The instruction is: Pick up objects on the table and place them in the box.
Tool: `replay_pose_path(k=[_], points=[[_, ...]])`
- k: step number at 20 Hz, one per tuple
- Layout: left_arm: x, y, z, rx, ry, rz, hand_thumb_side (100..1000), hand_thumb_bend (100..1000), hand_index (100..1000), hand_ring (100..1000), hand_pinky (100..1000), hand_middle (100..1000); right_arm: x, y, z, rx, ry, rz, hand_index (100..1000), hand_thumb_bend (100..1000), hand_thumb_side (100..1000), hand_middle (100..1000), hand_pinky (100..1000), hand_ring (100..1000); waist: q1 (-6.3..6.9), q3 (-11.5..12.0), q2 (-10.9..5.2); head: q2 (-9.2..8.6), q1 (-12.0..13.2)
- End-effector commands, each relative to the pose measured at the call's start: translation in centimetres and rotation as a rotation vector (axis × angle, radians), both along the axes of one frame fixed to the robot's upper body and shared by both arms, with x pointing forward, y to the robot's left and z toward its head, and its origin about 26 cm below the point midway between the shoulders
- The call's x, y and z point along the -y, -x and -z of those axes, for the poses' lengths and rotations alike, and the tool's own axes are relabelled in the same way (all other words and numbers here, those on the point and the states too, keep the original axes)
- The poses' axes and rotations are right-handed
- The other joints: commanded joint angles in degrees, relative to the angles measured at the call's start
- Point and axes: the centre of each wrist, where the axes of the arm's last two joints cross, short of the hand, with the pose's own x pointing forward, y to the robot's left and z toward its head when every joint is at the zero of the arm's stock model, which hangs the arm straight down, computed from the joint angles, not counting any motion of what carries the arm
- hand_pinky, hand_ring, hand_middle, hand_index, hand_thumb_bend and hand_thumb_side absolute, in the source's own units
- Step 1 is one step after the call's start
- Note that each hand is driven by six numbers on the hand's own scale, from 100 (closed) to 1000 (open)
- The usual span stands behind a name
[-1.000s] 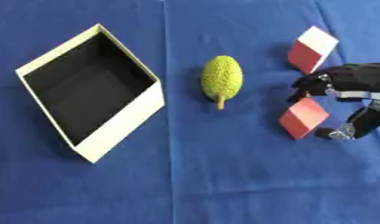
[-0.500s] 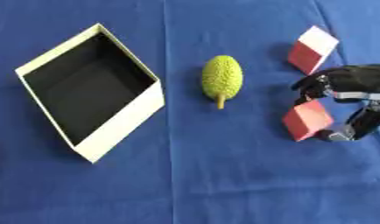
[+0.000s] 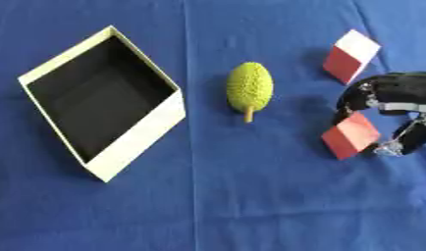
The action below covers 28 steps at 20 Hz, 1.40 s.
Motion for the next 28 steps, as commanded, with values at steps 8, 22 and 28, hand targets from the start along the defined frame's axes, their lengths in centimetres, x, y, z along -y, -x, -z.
replay_pose_path(k=[8,22,28], points=[[-0.3,0.4,-0.7,0.02,-0.021,-0.008,711,119,840,758,709,759,-2.3,2.3,-6.2,0.16,-0.15,-0.099,539,100,100,403,803,685,-0.37,-0.22,-1.8,0.25,0.18],[0.7,0.1,-0.9,0.008,-0.039,0.054,705,130,840,758,711,759,-16.7,-1.2,-16.5,0.227,-0.266,-0.503,525,100,100,391,804,618,-0.98,1.1,-4.9,1.53,-4.49],[1.3,-0.2,-1.4,0.024,-0.039,0.088,694,141,840,759,713,759,-22.6,-2.6,-17.2,0.217,-0.27,-0.596,526,100,100,392,799,617,-1.19,2.36,-5.11,1.75,-6.48]])
